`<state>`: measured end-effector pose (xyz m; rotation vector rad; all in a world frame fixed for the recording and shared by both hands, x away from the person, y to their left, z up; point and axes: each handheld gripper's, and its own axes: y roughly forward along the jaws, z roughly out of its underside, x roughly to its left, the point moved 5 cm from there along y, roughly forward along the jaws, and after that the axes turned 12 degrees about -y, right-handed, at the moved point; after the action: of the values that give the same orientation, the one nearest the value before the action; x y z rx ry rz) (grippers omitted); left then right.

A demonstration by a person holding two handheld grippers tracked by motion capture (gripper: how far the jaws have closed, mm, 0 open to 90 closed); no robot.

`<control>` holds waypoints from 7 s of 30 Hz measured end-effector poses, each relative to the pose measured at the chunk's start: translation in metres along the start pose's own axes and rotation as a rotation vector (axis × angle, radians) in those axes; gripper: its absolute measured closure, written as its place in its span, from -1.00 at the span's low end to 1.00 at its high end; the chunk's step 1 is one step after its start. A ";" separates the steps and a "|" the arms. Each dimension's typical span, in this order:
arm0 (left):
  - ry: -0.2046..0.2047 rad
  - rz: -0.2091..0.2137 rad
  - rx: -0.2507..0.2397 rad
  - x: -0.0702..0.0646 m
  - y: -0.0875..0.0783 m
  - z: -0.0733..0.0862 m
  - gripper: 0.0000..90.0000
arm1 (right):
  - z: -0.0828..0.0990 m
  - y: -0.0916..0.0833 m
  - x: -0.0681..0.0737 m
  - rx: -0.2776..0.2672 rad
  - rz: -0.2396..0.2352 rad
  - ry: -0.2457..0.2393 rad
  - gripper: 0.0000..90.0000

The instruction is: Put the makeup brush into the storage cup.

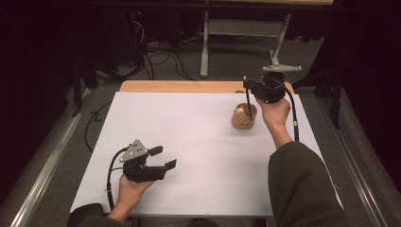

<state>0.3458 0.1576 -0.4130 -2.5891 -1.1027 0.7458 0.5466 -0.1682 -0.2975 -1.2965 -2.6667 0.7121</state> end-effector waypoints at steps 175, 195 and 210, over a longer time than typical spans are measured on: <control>-0.022 -0.025 -0.026 0.004 -0.003 -0.001 -0.43 | 0.060 -0.053 0.024 0.075 -0.022 -0.115 -0.17; -0.023 -0.026 -0.025 0.003 -0.003 0.000 -0.44 | 0.070 -0.065 0.030 0.055 -0.047 -0.097 -0.18; -0.024 -0.027 -0.025 0.004 -0.003 0.000 -0.43 | 0.079 -0.070 0.037 0.056 -0.067 -0.078 -0.18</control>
<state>0.3461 0.1628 -0.4128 -2.5873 -1.1587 0.7637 0.4510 -0.2060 -0.3407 -1.1844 -2.7151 0.8388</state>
